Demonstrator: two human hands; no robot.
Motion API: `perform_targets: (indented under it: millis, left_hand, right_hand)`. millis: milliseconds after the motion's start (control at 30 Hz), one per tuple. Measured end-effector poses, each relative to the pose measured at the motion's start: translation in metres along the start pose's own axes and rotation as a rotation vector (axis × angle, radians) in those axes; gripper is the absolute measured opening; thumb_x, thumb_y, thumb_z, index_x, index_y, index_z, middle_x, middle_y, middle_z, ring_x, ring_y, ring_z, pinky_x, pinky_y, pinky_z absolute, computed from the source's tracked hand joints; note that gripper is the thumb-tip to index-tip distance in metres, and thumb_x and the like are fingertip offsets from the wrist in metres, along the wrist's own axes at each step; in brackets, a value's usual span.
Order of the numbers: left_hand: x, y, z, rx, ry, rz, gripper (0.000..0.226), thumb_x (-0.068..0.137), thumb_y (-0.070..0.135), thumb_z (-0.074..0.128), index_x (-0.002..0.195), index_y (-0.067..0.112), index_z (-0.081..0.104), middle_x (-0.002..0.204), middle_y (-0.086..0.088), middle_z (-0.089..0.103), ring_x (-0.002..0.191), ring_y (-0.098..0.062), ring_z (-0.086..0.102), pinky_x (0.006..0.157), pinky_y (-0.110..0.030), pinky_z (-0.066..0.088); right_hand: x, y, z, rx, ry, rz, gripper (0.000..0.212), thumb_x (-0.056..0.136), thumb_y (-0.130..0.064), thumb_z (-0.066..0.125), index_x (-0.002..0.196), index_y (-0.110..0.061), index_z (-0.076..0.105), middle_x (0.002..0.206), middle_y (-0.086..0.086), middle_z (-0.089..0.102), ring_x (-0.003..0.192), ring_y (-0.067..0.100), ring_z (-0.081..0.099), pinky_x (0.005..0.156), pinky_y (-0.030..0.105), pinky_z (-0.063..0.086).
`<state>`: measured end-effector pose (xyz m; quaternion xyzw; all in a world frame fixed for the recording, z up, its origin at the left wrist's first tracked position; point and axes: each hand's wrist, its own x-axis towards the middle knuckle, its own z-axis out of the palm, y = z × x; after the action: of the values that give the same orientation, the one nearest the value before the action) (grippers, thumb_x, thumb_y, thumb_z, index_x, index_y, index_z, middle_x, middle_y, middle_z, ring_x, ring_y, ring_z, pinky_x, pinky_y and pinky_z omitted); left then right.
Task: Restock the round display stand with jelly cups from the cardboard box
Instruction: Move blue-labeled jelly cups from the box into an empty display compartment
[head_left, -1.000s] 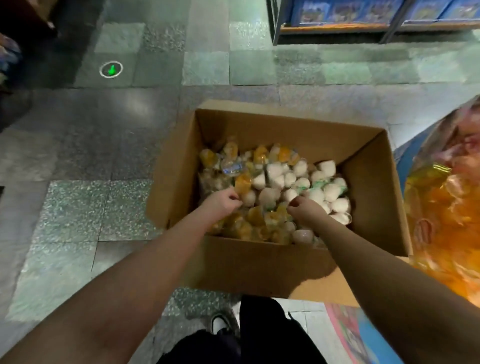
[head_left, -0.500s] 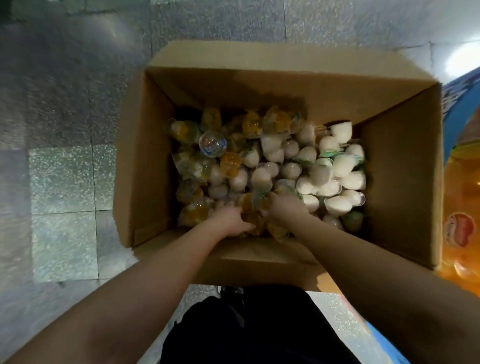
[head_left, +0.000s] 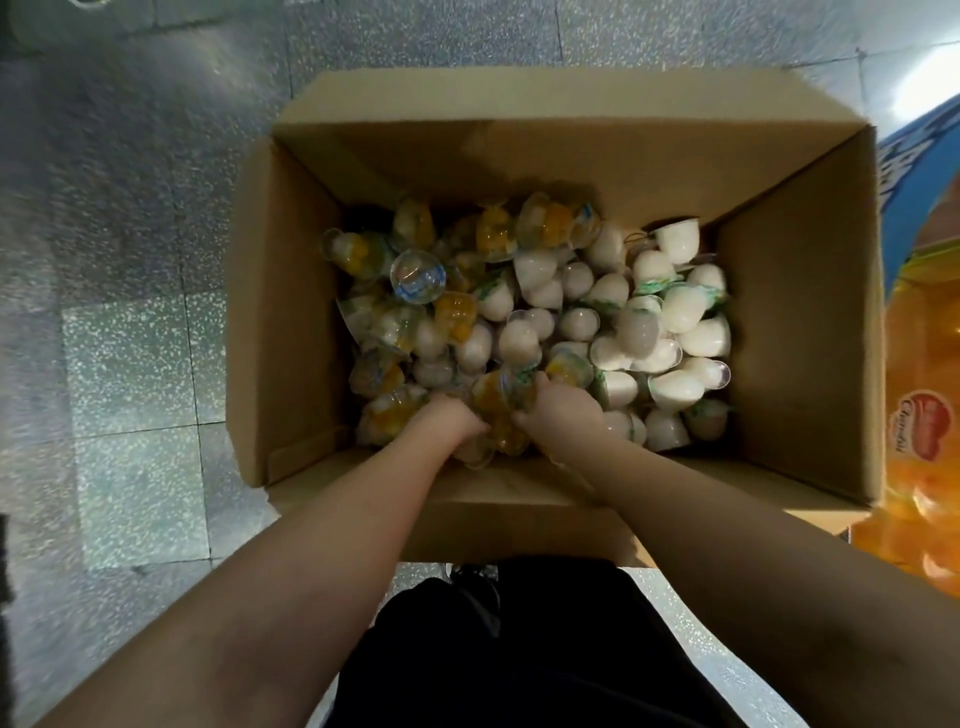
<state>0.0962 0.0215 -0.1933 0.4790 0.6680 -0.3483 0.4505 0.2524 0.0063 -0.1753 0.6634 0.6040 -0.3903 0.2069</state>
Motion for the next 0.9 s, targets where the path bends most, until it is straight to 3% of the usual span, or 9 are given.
perform_targets:
  millis: [133, 200, 300, 433, 533, 667, 733, 800, 900]
  left_hand:
    - [-0.038, -0.002, -0.014, -0.283, 0.066, -0.091, 0.081, 0.085, 0.041, 0.070, 0.146, 0.005, 0.031, 0.134, -0.014, 0.052, 0.115, -0.028, 0.057, 0.093, -0.038, 0.052]
    - [-0.061, -0.007, -0.021, -0.439, 0.130, -0.034, 0.088, 0.085, 0.037, 0.071, 0.150, 0.006, 0.021, 0.141, -0.015, 0.045, 0.121, -0.030, 0.053, 0.094, -0.037, 0.050]
    - [-0.093, -0.021, -0.025, -0.692, 0.128, 0.157, 0.084, 0.083, 0.035, 0.074, 0.149, 0.015, 0.026, 0.138, -0.010, 0.048, 0.115, -0.026, 0.055, 0.097, -0.039, 0.049]
    - [-0.151, -0.038, -0.018, -0.897, 0.080, 0.508, 0.068, 0.084, 0.018, 0.074, 0.143, 0.016, 0.041, 0.136, -0.002, 0.056, 0.112, -0.018, 0.060, 0.100, -0.043, 0.051]
    - [-0.202, -0.051, -0.002, -0.895, 0.135, 0.747, 0.075, 0.081, 0.013, 0.077, 0.142, 0.033, 0.038, 0.133, 0.009, 0.058, 0.114, -0.010, 0.061, 0.099, -0.038, 0.050]
    - [-0.268, -0.052, 0.020, -0.879, 0.267, 0.995, 0.084, 0.071, -0.002, 0.080, 0.139, 0.027, 0.039, 0.128, 0.007, 0.061, 0.119, -0.019, 0.059, 0.101, -0.044, 0.048]
    - [-0.300, -0.045, 0.027, -0.808, 0.329, 1.159, 0.077, 0.065, -0.007, 0.081, 0.127, 0.023, 0.046, 0.119, 0.009, 0.065, 0.114, -0.013, 0.062, 0.096, -0.034, 0.051]
    - [-0.343, -0.034, 0.032, -0.692, 0.307, 1.247, 0.074, 0.070, -0.001, 0.082, 0.126, 0.033, 0.046, 0.115, 0.013, 0.066, 0.104, -0.001, 0.065, 0.089, -0.024, 0.052]
    - [-0.413, -0.012, 0.044, -0.473, 0.300, 1.348, 0.077, 0.076, 0.029, 0.082, 0.135, 0.048, 0.036, 0.120, 0.022, 0.063, 0.108, 0.000, 0.062, 0.095, -0.031, 0.050]
  right_hand:
    - [-0.013, 0.014, -0.010, 0.204, -0.014, 0.034, 0.057, 0.092, -0.041, 0.056, 0.142, -0.017, 0.041, 0.125, 0.009, 0.060, 0.110, 0.028, 0.060, 0.085, 0.038, 0.050]
    - [-0.025, 0.025, -0.017, 0.314, 0.023, 0.053, 0.056, 0.094, -0.041, 0.055, 0.143, -0.017, 0.042, 0.122, 0.009, 0.062, 0.104, 0.027, 0.061, 0.078, 0.035, 0.051]
    - [-0.056, 0.038, -0.029, 0.640, 0.084, 0.120, 0.053, 0.095, -0.042, 0.053, 0.144, -0.026, 0.039, 0.118, 0.008, 0.063, 0.092, 0.026, 0.067, 0.069, 0.037, 0.057]
    - [-0.120, 0.046, -0.038, 1.166, 0.111, 0.101, 0.035, 0.089, -0.038, 0.055, 0.122, -0.027, 0.052, 0.113, 0.013, 0.066, 0.086, 0.036, 0.070, 0.076, 0.047, 0.057]
    - [-0.191, 0.038, -0.037, 1.503, 0.136, -0.095, 0.044, 0.091, -0.026, 0.047, 0.132, -0.011, 0.048, 0.103, 0.017, 0.062, 0.066, 0.025, 0.061, 0.054, 0.035, 0.040]
    - [-0.297, 0.020, -0.028, 1.707, 0.279, -0.255, 0.034, 0.096, -0.021, 0.036, 0.123, -0.017, 0.056, 0.099, 0.010, 0.070, 0.072, 0.023, 0.063, 0.055, 0.027, 0.040]
    - [-0.346, 0.017, -0.027, 1.743, 0.383, -0.289, 0.032, 0.093, -0.025, 0.038, 0.116, -0.017, 0.059, 0.090, 0.007, 0.072, 0.068, 0.021, 0.065, 0.057, 0.028, 0.040]
    - [-0.392, 0.024, -0.029, 1.779, 0.487, -0.299, 0.029, 0.097, -0.022, 0.033, 0.107, -0.016, 0.060, 0.076, 0.003, 0.072, 0.059, 0.018, 0.066, 0.058, 0.029, 0.038]
    - [-0.455, 0.049, -0.032, 1.794, 0.682, -0.279, 0.031, 0.100, -0.021, 0.029, 0.108, -0.012, 0.058, 0.070, 0.003, 0.071, 0.054, 0.014, 0.064, 0.058, 0.029, 0.040]
